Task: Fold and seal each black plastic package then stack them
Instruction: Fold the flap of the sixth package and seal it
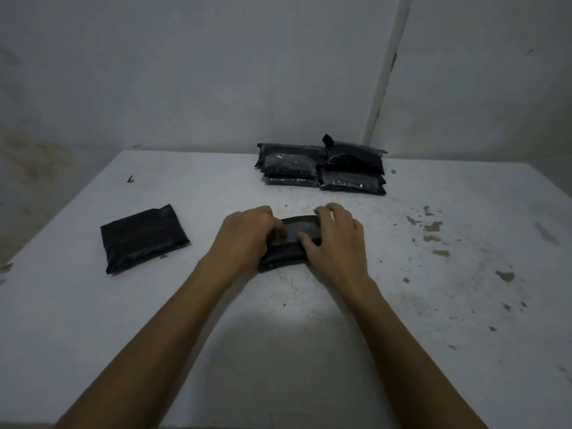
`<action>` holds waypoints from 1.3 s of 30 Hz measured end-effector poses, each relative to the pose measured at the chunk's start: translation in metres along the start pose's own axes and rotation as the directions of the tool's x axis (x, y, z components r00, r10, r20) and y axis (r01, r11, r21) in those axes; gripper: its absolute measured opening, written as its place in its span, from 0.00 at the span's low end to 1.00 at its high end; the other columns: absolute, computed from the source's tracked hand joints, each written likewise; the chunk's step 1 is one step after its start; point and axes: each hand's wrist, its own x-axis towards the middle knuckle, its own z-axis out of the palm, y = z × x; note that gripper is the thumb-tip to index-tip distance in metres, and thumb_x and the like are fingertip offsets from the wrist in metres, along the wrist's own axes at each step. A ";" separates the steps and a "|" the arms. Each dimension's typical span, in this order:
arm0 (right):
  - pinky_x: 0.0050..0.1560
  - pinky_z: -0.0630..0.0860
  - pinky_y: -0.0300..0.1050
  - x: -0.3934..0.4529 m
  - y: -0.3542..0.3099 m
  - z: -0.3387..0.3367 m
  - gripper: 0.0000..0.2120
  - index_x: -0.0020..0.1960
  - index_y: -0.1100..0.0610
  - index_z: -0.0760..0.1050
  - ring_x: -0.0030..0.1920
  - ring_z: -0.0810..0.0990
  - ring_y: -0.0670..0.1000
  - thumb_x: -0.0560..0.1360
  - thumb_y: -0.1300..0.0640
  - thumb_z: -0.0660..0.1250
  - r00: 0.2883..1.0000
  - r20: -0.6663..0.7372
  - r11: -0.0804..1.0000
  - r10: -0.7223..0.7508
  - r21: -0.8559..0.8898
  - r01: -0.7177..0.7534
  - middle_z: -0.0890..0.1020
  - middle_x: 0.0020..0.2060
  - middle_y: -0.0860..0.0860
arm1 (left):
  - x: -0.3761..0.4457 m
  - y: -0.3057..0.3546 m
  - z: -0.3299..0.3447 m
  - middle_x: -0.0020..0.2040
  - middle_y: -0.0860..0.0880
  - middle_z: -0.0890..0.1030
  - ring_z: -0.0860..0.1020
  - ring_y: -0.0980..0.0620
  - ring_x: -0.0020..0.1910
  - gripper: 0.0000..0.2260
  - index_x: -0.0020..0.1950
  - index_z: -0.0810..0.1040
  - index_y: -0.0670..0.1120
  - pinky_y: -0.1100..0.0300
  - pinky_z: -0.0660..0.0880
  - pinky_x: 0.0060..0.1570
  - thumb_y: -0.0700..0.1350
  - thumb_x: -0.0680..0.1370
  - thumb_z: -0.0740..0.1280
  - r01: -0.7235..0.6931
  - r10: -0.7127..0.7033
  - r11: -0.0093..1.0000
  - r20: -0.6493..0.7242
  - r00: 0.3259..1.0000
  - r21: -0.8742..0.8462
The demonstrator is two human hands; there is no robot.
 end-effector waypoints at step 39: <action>0.80 0.36 0.48 -0.037 -0.007 0.007 0.32 0.84 0.54 0.43 0.83 0.43 0.47 0.86 0.42 0.48 0.947 0.290 0.987 -0.138 0.123 0.106 0.46 0.84 0.51 | -0.044 0.030 0.043 0.85 0.48 0.46 0.45 0.51 0.84 0.30 0.85 0.46 0.47 0.46 0.46 0.82 0.56 0.85 0.48 -0.069 0.076 0.991 0.062 0.995 -0.112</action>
